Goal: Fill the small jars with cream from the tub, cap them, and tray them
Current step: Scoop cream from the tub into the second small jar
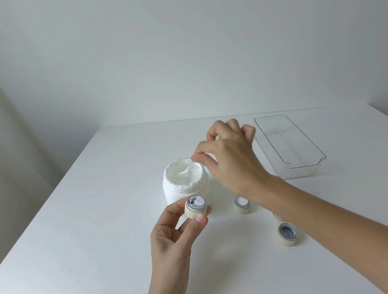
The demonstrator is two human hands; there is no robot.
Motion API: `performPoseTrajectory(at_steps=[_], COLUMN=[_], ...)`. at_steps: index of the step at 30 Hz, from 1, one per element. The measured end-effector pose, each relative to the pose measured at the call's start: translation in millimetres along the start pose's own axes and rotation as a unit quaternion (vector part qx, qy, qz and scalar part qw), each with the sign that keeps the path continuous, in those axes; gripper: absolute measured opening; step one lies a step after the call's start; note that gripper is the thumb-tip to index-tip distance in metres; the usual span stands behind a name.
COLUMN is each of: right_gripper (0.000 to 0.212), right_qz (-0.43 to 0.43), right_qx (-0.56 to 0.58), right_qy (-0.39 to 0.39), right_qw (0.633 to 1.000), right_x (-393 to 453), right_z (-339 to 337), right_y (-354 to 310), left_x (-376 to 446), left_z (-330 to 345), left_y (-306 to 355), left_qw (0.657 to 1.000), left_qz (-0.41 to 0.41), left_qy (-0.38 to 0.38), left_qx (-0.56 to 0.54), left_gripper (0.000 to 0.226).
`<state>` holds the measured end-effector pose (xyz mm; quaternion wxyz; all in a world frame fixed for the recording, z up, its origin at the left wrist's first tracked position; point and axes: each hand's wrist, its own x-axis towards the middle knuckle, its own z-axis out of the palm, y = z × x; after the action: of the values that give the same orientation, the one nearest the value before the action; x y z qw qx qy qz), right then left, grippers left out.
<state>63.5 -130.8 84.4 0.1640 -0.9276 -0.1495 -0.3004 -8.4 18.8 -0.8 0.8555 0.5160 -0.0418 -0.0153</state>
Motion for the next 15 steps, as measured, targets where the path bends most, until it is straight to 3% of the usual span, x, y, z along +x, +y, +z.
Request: performPoseTrajectory(at_steps=[4,8,15], right_gripper=[0.026,0.026,0.036], right_qz=[-0.022,0.020,0.143], right_qx=[-0.060,-0.018,0.066], right_qy=[-0.102,-0.179,-0.205], right_qw=[0.993,0.983,0.966], right_x=[16,23,25], right_z=[19,25,18], right_y=[-8,-11,5], left_x=[-2,-2,-1], left_z=[2,3,3], left_y=[2,3,4], left_qw=[1.000,0.999,0.999], left_qz=[-0.009,-0.021,-0.017], left_qy=[0.000,0.012,0.010], left_qx=[-0.002,-0.038,-0.028], left_gripper=[0.035,0.039,0.033])
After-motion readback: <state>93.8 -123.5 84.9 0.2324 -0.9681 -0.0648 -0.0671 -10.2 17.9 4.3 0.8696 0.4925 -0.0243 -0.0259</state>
